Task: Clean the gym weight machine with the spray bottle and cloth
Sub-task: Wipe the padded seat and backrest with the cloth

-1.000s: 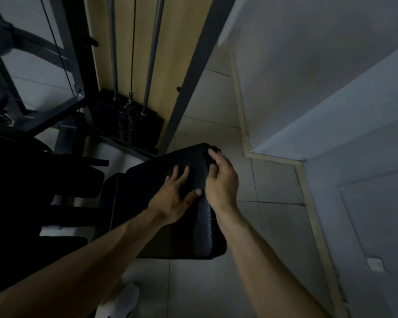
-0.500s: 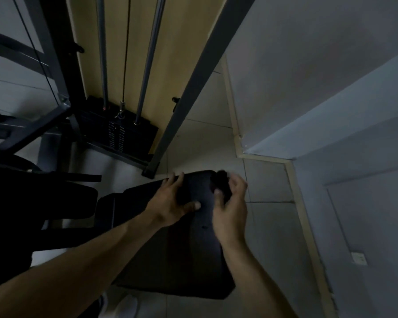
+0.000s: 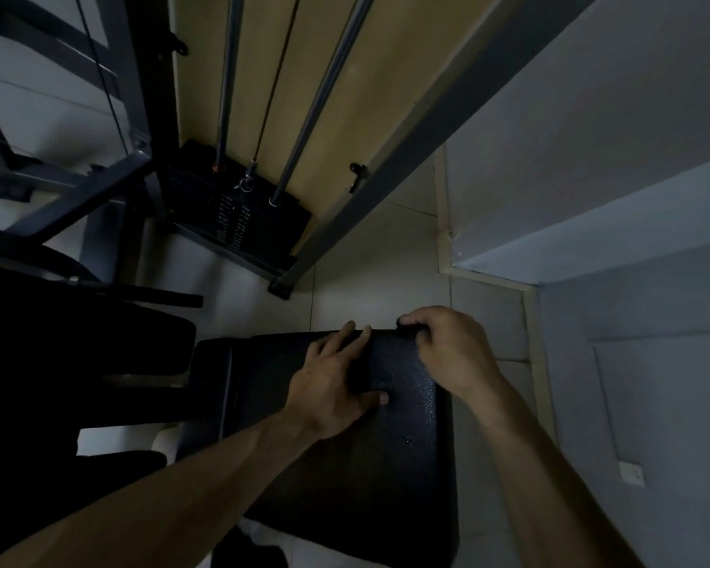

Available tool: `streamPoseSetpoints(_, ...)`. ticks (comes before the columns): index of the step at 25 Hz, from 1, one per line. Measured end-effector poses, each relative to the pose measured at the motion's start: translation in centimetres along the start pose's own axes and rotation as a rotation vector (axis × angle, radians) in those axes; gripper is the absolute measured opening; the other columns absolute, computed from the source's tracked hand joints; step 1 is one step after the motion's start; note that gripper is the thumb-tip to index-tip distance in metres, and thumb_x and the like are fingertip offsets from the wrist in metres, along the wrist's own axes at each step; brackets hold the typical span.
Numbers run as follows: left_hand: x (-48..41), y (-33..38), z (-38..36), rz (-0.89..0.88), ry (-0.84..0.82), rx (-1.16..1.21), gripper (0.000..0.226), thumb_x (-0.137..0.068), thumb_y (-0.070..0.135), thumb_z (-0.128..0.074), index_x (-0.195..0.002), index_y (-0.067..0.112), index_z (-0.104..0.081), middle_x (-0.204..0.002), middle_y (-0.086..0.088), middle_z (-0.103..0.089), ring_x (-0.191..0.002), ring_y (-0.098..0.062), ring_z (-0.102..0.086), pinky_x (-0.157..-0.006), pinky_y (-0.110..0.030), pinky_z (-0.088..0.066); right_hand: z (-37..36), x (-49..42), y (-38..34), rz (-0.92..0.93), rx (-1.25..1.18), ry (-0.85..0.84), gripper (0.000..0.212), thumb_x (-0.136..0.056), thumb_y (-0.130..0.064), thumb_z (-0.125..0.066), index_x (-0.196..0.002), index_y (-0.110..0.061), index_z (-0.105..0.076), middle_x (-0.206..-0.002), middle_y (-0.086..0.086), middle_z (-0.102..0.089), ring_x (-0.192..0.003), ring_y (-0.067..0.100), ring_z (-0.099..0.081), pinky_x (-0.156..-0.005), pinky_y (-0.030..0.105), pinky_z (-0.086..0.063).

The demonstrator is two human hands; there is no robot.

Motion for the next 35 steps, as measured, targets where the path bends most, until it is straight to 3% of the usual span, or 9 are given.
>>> streamPoseSetpoints(3, 0.5, -2.8, 1.3, 0.044, 0.084, 0.092, 0.103, -0.082, 0.056, -0.075, -0.162, 0.034, -0.013, -0.169, 0.018, -0.001, -0.154, -0.015, -0.014, -0.118, -0.043, -0.036, -5.5, -4.4, -3.2, -0.018, 0.225, -0.26, 0.037, -0.097, -0.013, -0.057, -0.127, -0.029, -0.07, -0.13, 0.001, -0.067, -0.116, 0.024, -0.063, -0.101, 0.034, -0.052)
streamPoseSetpoints(6, 1.0, -10.2, 2.5, 0.289, 0.164, 0.046, 0.102, -0.083, 0.062, -0.072, -0.162, 0.027, -0.017, -0.171, 0.005, -0.001, -0.155, -0.023, -0.015, -0.119, -0.042, -0.031, -13.6, -8.2, -7.9, -0.001, 0.336, -0.512, 0.034, -0.098, -0.019, -0.061, -0.131, -0.015, -0.064, -0.13, 0.008, -0.064, -0.112, 0.026, -0.063, -0.091, 0.032, -0.054)
streamPoseSetpoints(8, 1.4, -15.5, 2.1, 0.438, 0.11, 0.069, 0.11, -0.08, 0.067, -0.071, -0.163, 0.022, -0.015, -0.171, -0.002, -0.001, -0.156, -0.026, -0.011, -0.123, -0.042, -0.025, -19.2, -9.9, -10.8, 0.053, 0.381, -0.593, 0.032, -0.1, -0.021, -0.061, -0.129, -0.01, -0.063, -0.126, 0.01, -0.064, -0.109, 0.027, -0.063, -0.083, 0.031, -0.053)
streamPoseSetpoints(11, 2.2, -19.9, 1.2, 0.563, 0.035, 0.203, 0.115, -0.077, 0.065, -0.076, -0.163, 0.021, -0.013, -0.171, -0.003, -0.001, -0.156, -0.025, -0.014, -0.123, -0.037, -0.021, -25.5, -11.7, -13.7, 0.138, 0.311, -0.652, 0.031, -0.099, -0.017, -0.06, -0.129, -0.016, -0.068, -0.124, 0.01, -0.068, -0.107, 0.028, -0.065, -0.094, 0.036, -0.057)
streamPoseSetpoints(16, 1.5, -21.7, -0.6, 0.53, -0.033, 0.353, 0.12, -0.074, 0.064, -0.078, -0.163, 0.018, -0.012, -0.171, 0.001, 0.003, -0.156, -0.021, -0.012, -0.123, -0.032, -0.018, -20.8, -11.7, -12.3, 0.306, 0.331, -0.746, 0.033, -0.101, -0.021, -0.06, -0.132, -0.03, -0.069, -0.128, 0.0, -0.068, -0.114, 0.019, -0.062, -0.09, 0.022, -0.046)
streamPoseSetpoints(20, 1.3, -22.1, -1.1, 0.522, -0.066, 0.358, 0.124, -0.073, 0.066, -0.078, -0.163, 0.015, -0.009, -0.17, 0.0, 0.007, -0.157, -0.025, -0.008, -0.127, -0.04, -0.018, -17.2, -11.2, -10.1, 0.283, 0.346, -0.722, 0.035, -0.099, -0.022, -0.065, -0.133, -0.032, -0.069, -0.134, -0.002, -0.066, -0.119, 0.017, -0.06, -0.098, 0.024, -0.047)
streamPoseSetpoints(27, 1.3, -23.0, -1.8, 0.476, -0.05, 0.358, 0.127, -0.071, 0.076, -0.073, -0.163, 0.018, -0.009, -0.17, 0.002, 0.008, -0.157, -0.023, -0.004, -0.127, -0.045, -0.018, -28.5, -13.0, -15.9, 0.291, 0.233, -0.651, 0.032, -0.1, -0.011, -0.06, -0.122, -0.029, -0.075, -0.12, 0.003, -0.073, -0.104, 0.022, -0.068, -0.09, 0.03, -0.057)
streamPoseSetpoints(32, 1.2, -22.9, -1.7, 0.471, -0.051, 0.326, 0.123, -0.074, 0.072, -0.073, -0.163, 0.016, -0.01, -0.17, 0.002, 0.01, -0.157, -0.023, -0.001, -0.127, -0.041, -0.015, -21.7, -12.6, -13.2, 0.359, 0.315, -0.737, 0.029, -0.1, -0.021, -0.065, -0.127, -0.029, -0.072, -0.121, -0.004, -0.068, -0.113, 0.016, -0.063, -0.099, 0.026, -0.05)
streamPoseSetpoints(35, 1.2, -22.8, -1.9, 0.47, -0.064, 0.294, 0.123, -0.075, 0.074, -0.069, -0.164, 0.017, -0.007, -0.17, 0.002, 0.013, -0.157, -0.025, 0.001, -0.127, -0.042, -0.014, -22.0, -13.2, -13.3, 0.357, 0.338, -0.657, 0.028, -0.098, -0.018, -0.067, -0.122, -0.03, -0.075, -0.122, -0.003, -0.07, -0.112, 0.017, -0.063, -0.097, 0.025, -0.051)
Point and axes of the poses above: each hand's wrist, its own x-axis away from the middle knuckle, its own z-axis out of the back of the hand, y = z × x, the point moved 8 cm from there along -x, towards the middle knuckle
